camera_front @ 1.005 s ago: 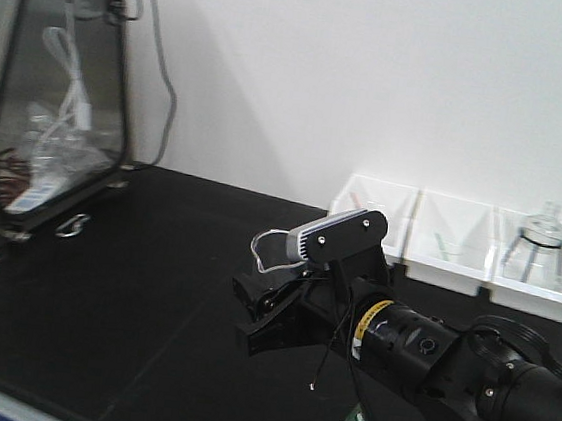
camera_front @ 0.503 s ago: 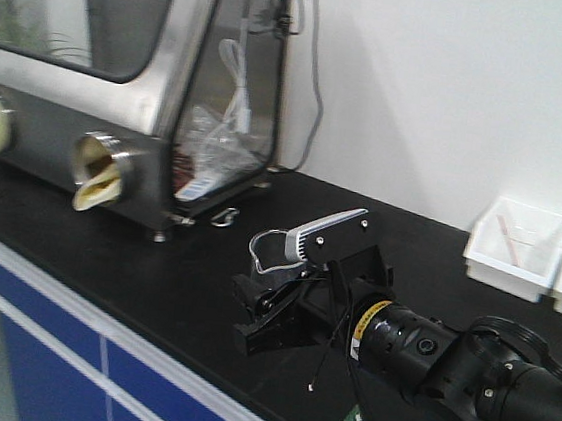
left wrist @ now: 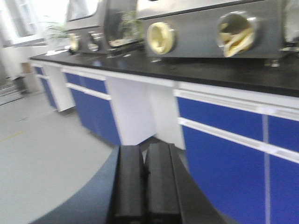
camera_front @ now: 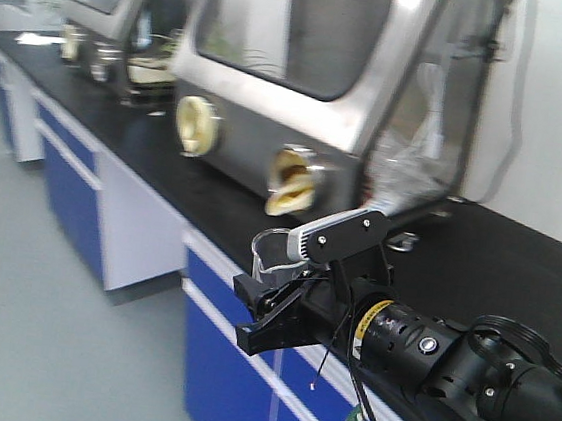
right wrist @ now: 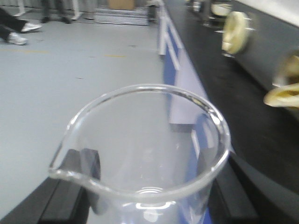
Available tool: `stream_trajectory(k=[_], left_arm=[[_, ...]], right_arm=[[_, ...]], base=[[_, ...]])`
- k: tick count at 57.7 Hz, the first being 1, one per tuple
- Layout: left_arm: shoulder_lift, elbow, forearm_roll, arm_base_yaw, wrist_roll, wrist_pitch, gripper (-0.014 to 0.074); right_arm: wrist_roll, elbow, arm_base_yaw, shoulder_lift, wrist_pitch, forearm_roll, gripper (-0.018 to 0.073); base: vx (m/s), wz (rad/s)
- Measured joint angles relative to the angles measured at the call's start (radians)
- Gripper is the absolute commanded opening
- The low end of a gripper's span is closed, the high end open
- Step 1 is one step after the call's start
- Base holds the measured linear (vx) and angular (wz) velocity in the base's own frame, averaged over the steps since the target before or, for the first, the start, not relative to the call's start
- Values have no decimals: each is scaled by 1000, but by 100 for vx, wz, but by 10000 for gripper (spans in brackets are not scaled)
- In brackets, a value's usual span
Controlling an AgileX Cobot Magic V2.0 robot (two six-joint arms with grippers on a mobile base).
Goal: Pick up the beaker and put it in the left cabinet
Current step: 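Drive the base away from the bench carrying the beaker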
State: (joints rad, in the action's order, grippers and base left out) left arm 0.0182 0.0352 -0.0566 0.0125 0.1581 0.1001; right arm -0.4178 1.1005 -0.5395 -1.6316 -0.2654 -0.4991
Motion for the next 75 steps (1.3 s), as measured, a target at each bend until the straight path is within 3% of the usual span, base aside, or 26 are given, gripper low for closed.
stream_trajectory(k=[41,75], left_arm=[[0,0,0,0,0,0,-6],[0,0,0,0,0,0,-6]], right_arm=[[0,0,0,0,0,0,145],[0,0,0,0,0,0,145]], base=[[16,70],[38,8]])
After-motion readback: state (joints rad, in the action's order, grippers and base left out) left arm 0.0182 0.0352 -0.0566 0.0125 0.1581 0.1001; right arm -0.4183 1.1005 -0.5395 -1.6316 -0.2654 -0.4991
